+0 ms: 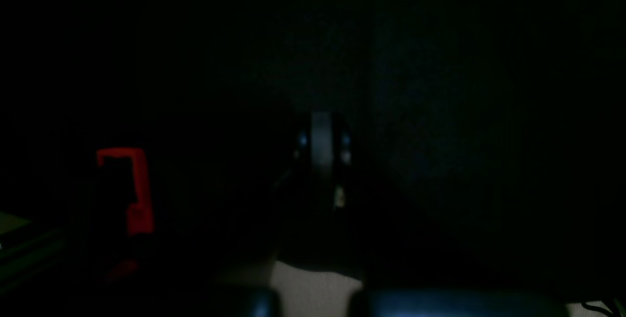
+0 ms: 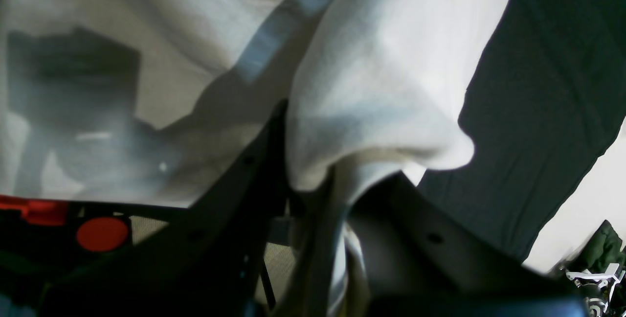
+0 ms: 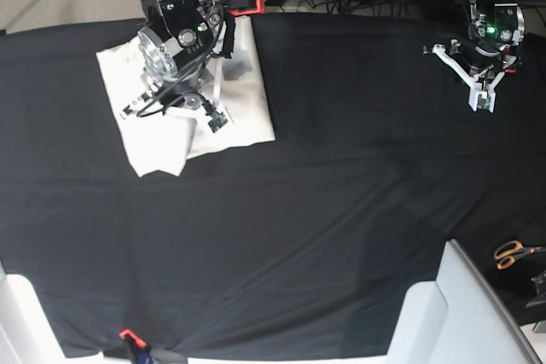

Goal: Fold the T-shirt properly
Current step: 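Press and smooth the folded stack with the right gripper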

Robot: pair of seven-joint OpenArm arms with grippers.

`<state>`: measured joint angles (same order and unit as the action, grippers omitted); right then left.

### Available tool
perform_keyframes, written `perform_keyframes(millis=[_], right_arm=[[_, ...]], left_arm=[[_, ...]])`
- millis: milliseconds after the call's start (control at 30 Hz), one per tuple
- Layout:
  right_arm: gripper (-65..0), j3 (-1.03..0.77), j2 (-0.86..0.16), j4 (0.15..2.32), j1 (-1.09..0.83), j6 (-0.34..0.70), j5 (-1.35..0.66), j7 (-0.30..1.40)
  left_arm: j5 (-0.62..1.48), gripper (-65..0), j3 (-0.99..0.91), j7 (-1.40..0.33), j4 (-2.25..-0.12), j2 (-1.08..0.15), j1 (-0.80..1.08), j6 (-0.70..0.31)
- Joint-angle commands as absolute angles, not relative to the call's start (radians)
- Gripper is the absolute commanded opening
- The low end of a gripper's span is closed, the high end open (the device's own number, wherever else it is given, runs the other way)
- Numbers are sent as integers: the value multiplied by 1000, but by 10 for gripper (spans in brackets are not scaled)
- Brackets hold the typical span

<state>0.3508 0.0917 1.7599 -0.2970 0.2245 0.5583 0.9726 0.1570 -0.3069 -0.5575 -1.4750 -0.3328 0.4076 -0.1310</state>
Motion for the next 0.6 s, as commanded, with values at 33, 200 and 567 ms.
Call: perform_keyframes(millis=[33,200,567], right_arm=[[-641,354,102,1773,-291,225,565,964],[-492,355,97,1774,-291,228,453,974],[-353,397,96,1765,-286,252,257,974]], left_arm=[[153,-650,-314,-542,-1488,-348,406,-127],[153,-650,-314,-542,-1488,-348,406,-127],[153,-650,-314,-542,-1419,-348,380,-127]])
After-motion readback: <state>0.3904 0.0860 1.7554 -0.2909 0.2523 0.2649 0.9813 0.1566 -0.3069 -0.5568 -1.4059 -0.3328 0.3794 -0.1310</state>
